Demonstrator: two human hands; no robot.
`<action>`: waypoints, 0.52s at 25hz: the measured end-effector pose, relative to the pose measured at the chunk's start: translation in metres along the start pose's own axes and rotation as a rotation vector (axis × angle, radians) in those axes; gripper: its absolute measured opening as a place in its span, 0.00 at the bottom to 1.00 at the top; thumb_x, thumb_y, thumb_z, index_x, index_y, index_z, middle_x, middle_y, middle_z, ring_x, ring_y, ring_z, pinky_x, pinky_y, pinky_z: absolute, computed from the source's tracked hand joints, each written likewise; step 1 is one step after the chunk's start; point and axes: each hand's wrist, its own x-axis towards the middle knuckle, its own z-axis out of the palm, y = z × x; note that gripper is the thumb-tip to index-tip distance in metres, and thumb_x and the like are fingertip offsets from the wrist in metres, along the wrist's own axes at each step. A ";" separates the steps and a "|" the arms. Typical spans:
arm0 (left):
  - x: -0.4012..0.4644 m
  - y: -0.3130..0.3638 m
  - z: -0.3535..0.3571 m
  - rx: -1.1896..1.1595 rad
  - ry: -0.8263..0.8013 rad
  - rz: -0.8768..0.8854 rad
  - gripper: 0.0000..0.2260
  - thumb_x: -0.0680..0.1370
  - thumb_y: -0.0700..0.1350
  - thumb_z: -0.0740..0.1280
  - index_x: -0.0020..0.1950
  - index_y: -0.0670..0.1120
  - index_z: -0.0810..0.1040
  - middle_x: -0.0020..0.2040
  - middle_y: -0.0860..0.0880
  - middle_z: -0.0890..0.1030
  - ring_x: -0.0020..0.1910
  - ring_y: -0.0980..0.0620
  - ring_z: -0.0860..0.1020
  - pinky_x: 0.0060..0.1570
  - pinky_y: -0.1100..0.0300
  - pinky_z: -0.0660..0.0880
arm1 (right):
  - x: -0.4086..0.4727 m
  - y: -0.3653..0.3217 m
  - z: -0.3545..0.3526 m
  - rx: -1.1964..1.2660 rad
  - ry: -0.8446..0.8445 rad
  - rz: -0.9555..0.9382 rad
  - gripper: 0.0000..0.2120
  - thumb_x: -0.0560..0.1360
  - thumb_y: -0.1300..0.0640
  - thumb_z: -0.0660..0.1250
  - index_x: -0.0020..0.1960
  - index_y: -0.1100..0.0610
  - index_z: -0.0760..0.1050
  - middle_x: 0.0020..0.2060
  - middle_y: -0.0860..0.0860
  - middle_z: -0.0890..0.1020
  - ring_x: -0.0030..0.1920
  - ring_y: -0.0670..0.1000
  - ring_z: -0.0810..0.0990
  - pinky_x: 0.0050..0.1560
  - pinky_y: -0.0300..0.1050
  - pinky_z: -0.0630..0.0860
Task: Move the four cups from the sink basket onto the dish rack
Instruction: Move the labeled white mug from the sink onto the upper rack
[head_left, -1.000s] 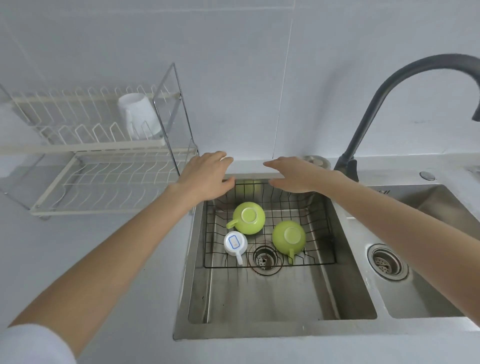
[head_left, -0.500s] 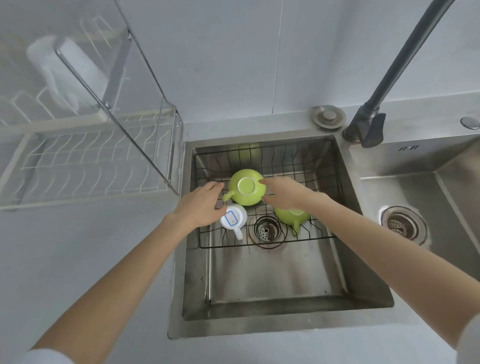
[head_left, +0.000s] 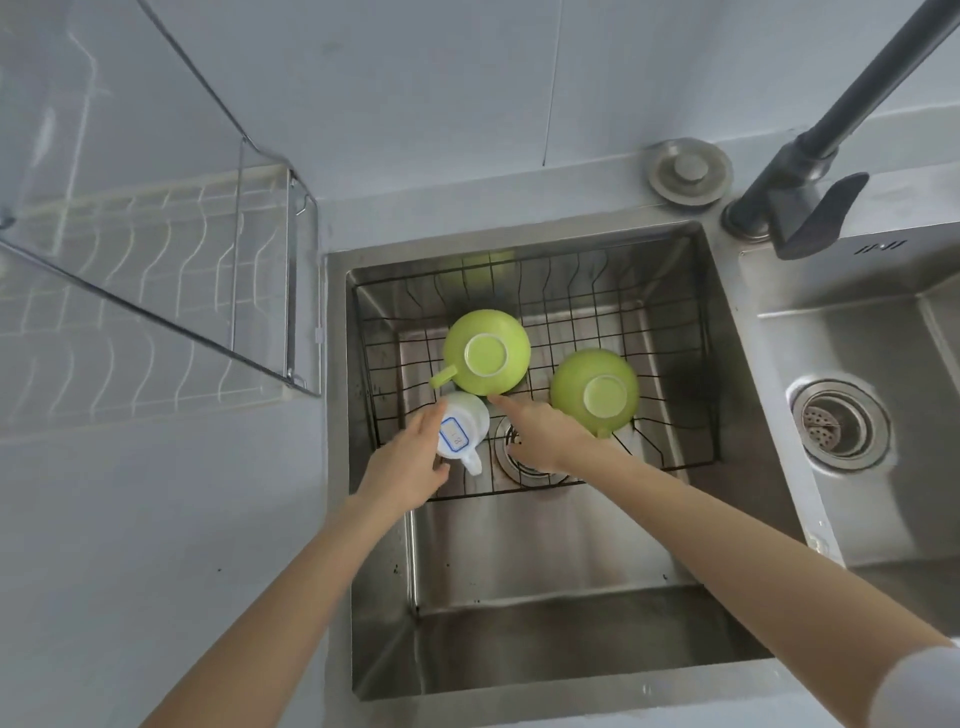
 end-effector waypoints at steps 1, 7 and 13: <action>0.002 -0.001 0.004 -0.034 0.003 -0.010 0.30 0.76 0.44 0.62 0.75 0.48 0.51 0.74 0.49 0.59 0.62 0.43 0.74 0.53 0.48 0.74 | 0.005 -0.001 0.005 0.005 0.000 0.005 0.33 0.75 0.65 0.59 0.75 0.52 0.49 0.69 0.58 0.67 0.66 0.60 0.70 0.60 0.54 0.71; 0.010 -0.002 0.016 -0.225 0.095 -0.057 0.27 0.75 0.42 0.64 0.72 0.50 0.58 0.71 0.49 0.62 0.56 0.40 0.76 0.48 0.50 0.72 | 0.028 -0.014 0.022 0.098 -0.003 -0.018 0.33 0.75 0.61 0.61 0.75 0.49 0.49 0.66 0.60 0.68 0.61 0.63 0.74 0.57 0.57 0.74; 0.017 -0.003 0.019 -0.230 0.108 -0.046 0.27 0.75 0.43 0.65 0.71 0.49 0.58 0.71 0.48 0.63 0.53 0.41 0.77 0.44 0.52 0.73 | 0.033 -0.012 0.022 0.134 0.017 -0.043 0.33 0.74 0.56 0.64 0.74 0.48 0.52 0.67 0.60 0.67 0.62 0.64 0.73 0.60 0.61 0.73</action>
